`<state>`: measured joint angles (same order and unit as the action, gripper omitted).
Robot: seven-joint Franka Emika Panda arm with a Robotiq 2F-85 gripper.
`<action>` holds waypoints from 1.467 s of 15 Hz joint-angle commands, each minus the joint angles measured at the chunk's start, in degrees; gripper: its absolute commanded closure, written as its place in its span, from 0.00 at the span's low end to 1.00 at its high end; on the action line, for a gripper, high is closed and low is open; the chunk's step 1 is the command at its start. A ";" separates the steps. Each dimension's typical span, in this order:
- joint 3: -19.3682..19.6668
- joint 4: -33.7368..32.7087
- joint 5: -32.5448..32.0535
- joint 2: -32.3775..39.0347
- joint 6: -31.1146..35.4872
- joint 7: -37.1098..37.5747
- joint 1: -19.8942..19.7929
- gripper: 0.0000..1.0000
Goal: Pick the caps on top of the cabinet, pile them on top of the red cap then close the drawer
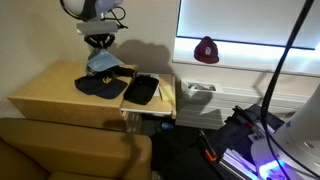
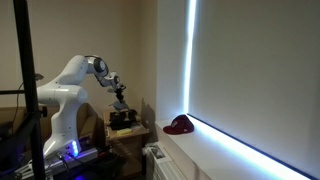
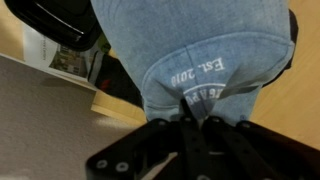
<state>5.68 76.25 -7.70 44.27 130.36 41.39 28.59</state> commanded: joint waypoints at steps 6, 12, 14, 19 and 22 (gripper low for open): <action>-0.15 20.67 -7.63 -25.73 -4.77 11.16 -2.86 0.98; -1.87 36.16 -11.63 -42.72 -11.50 27.49 -10.07 0.98; -0.62 42.93 -11.87 -47.47 -12.24 37.99 -5.86 0.98; -15.03 44.36 -6.21 -48.83 -16.26 61.11 -10.33 0.98; -18.23 43.24 -5.41 -47.48 -15.45 63.38 -11.06 0.94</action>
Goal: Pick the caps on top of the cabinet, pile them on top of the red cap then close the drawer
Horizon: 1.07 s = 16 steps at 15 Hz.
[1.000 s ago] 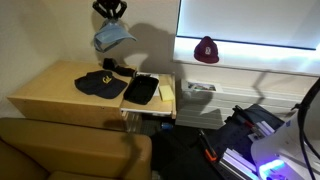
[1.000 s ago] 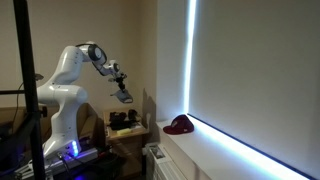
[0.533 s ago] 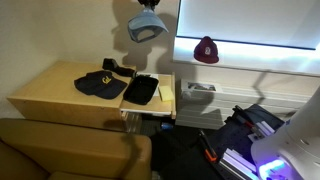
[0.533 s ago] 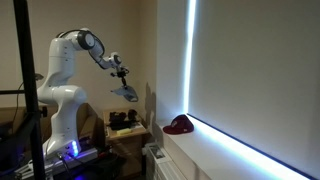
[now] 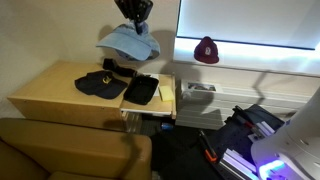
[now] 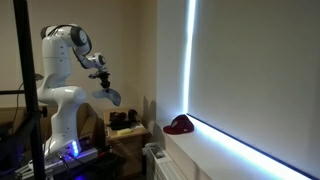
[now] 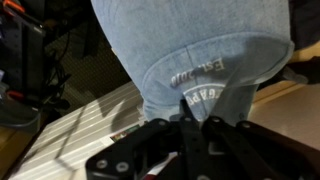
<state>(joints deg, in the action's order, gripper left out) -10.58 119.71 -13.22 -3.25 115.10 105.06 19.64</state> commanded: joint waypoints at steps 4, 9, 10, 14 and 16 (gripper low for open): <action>-3.15 0.30 0.59 -0.02 -0.08 3.02 -1.64 0.94; -1.40 -6.78 -4.56 13.24 0.55 12.78 -3.59 0.98; 0.25 -7.18 -4.54 14.95 1.55 13.91 -4.41 0.98; 7.35 -9.48 -2.79 20.73 5.93 16.44 -8.70 0.98; 10.93 -9.07 -1.18 20.87 7.81 15.73 -11.84 0.98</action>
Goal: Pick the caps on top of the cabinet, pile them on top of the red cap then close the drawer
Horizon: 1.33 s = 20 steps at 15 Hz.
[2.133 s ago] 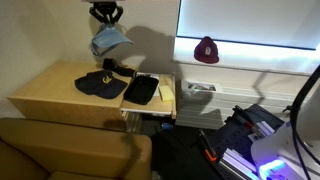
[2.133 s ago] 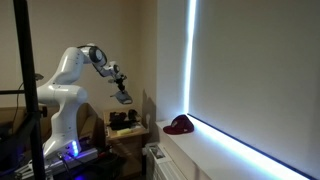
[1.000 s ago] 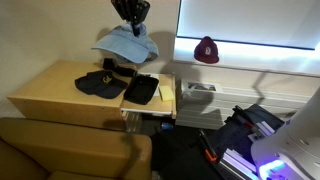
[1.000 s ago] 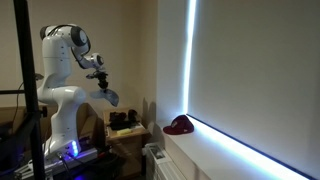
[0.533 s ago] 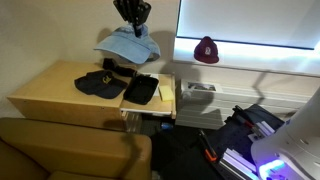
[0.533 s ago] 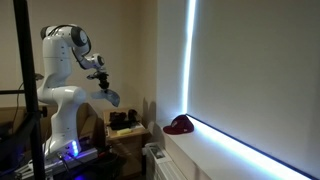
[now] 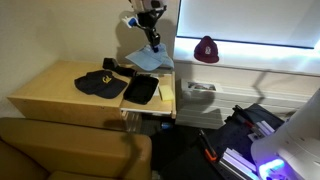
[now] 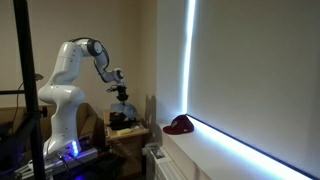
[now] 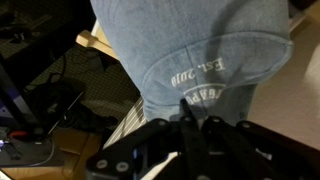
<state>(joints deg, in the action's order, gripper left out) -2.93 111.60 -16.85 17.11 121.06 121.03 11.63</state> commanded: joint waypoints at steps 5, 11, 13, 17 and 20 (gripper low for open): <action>11.18 0.31 6.64 -2.98 3.14 -0.79 -12.33 0.98; 14.87 -1.35 7.67 -3.96 2.23 -1.70 -16.81 0.94; 14.37 -1.30 7.66 -3.40 2.24 -1.31 -16.04 0.94; 14.22 -5.09 6.64 -0.73 2.06 -20.50 -18.09 0.98; 17.05 -10.27 2.01 -0.19 0.47 -32.18 -20.31 0.98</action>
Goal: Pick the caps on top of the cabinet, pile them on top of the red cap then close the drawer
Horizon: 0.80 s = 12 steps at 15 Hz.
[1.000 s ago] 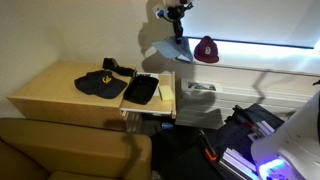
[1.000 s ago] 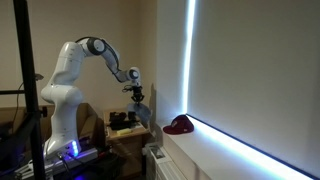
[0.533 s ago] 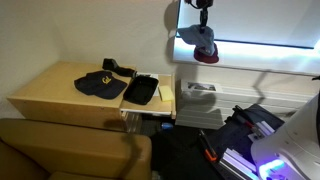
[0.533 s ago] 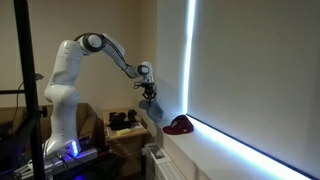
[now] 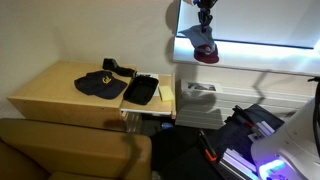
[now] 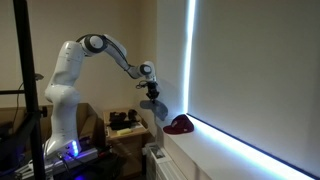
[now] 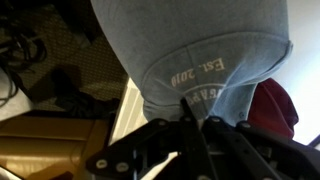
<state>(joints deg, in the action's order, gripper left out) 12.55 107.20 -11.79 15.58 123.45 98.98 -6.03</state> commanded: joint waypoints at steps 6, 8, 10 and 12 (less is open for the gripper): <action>8.47 -13.80 -17.42 4.24 6.21 -3.94 -3.54 0.98; 7.83 -11.82 -15.80 2.32 3.69 -7.06 -3.57 0.94; 7.74 -11.67 -15.79 2.34 3.58 -7.08 -3.52 0.94; 6.66 -10.93 -14.42 2.20 6.62 -11.18 -4.38 0.98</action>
<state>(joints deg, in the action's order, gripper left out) 20.42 95.91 -27.65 17.80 127.24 92.10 -9.16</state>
